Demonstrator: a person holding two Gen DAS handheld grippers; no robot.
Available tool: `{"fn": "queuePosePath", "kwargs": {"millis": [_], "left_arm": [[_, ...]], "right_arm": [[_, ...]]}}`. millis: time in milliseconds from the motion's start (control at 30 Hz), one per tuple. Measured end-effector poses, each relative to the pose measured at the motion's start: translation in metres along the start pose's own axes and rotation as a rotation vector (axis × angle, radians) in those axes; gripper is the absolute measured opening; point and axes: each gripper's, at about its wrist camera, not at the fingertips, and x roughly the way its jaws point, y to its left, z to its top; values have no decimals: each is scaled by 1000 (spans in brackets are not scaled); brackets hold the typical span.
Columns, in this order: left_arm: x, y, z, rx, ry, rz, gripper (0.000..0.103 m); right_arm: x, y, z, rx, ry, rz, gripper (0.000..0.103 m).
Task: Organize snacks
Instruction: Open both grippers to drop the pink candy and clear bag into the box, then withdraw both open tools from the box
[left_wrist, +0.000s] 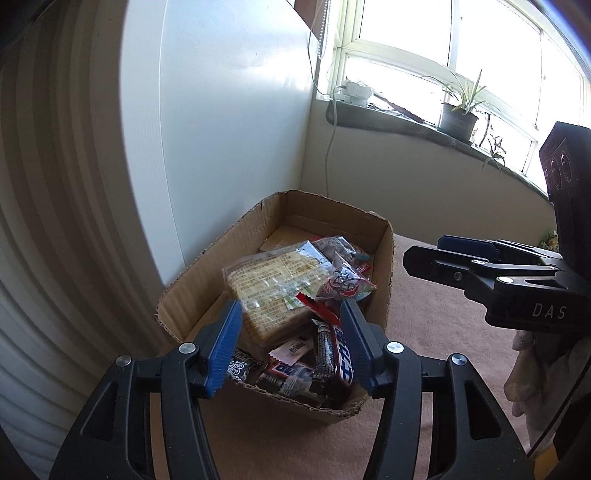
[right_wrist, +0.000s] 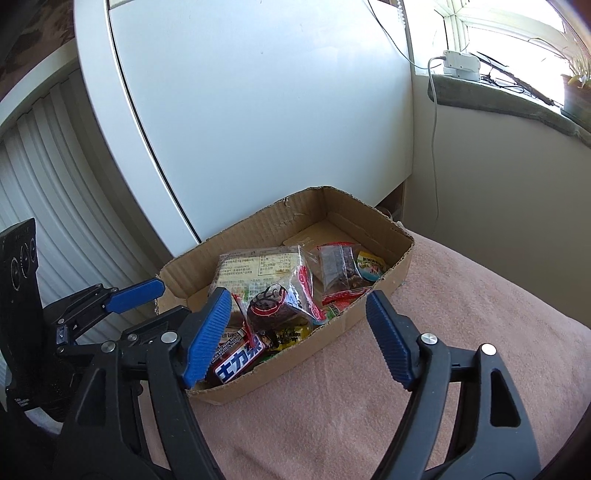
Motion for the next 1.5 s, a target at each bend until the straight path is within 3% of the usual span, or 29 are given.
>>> {"fn": "queuePosePath", "kwargs": {"millis": [167, 233, 300, 400, 867, 1500], "left_arm": [[-14, -5, -2, 4, -15, 8, 71], [-20, -7, -3, 5, -27, 19, 71], [-26, -9, -4, 4, -33, 20, 72], [-33, -9, -6, -1, -44, 36, 79], [-52, -9, -10, -24, -79, 73, 80], [-53, -12, -13, -18, -74, 82, 80]], "right_arm": [[-21, -2, -10, -4, -19, -27, 78], [-31, -3, -14, 2, -34, -40, 78], [-41, -5, -17, 19, -47, -50, 91], [-57, -9, -24, 44, -81, -65, 97], [-92, -21, -56, 108, -110, -171, 99], [-98, -18, -66, 90, -106, -186, 99]]}}
